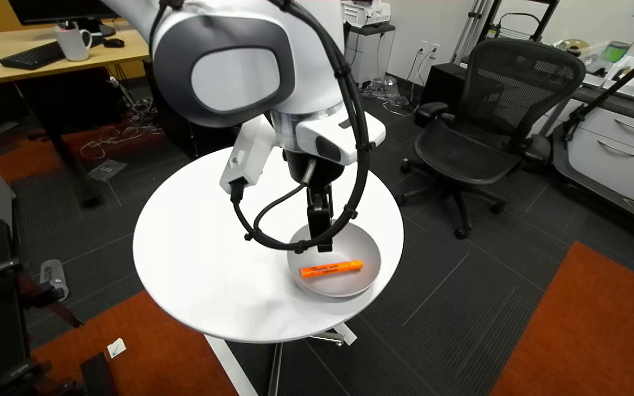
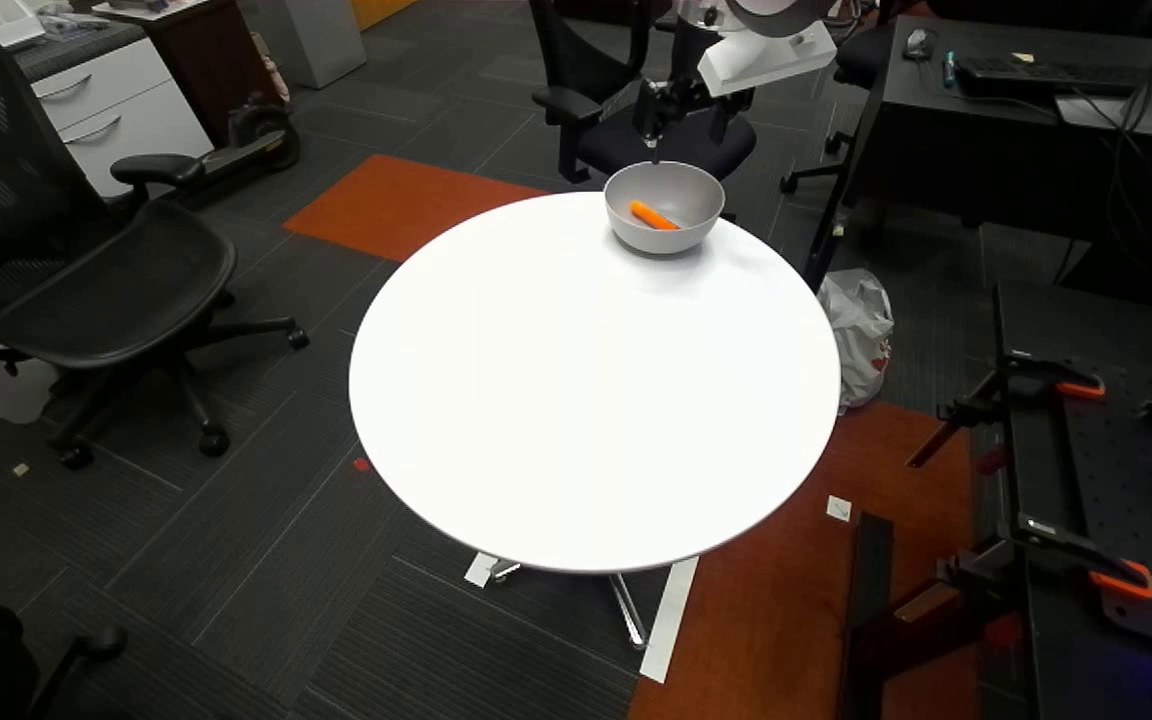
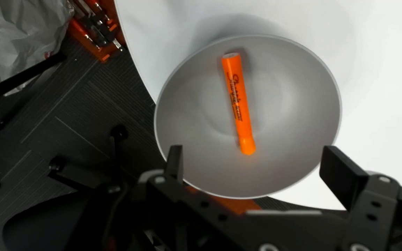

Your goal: Get the orange marker and put it on the table

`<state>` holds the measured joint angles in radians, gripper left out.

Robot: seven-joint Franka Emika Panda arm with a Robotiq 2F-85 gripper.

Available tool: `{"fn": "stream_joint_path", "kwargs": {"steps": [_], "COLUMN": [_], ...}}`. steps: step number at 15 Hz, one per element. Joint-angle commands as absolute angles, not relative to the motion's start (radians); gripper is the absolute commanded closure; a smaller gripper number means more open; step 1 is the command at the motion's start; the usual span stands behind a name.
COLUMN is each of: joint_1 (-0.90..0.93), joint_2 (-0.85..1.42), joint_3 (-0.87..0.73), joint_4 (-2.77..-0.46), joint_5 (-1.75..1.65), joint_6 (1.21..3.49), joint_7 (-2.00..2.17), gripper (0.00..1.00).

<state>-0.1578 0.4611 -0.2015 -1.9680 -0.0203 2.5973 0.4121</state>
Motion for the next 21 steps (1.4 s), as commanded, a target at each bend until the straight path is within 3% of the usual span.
{"fn": "stream_joint_path", "kwargs": {"steps": [1, 21], "joint_1": [-0.145, -0.213], "joint_2": [0.535, 0.787], "joint_3": [-0.229, -0.171], "joint_4": [-1.916, -1.625], "joint_5": [-0.035, -0.037], "joint_6": [2.559, 2.385], "joint_7": [0.358, 0.042], "gripper": [0.00, 0.00]}}
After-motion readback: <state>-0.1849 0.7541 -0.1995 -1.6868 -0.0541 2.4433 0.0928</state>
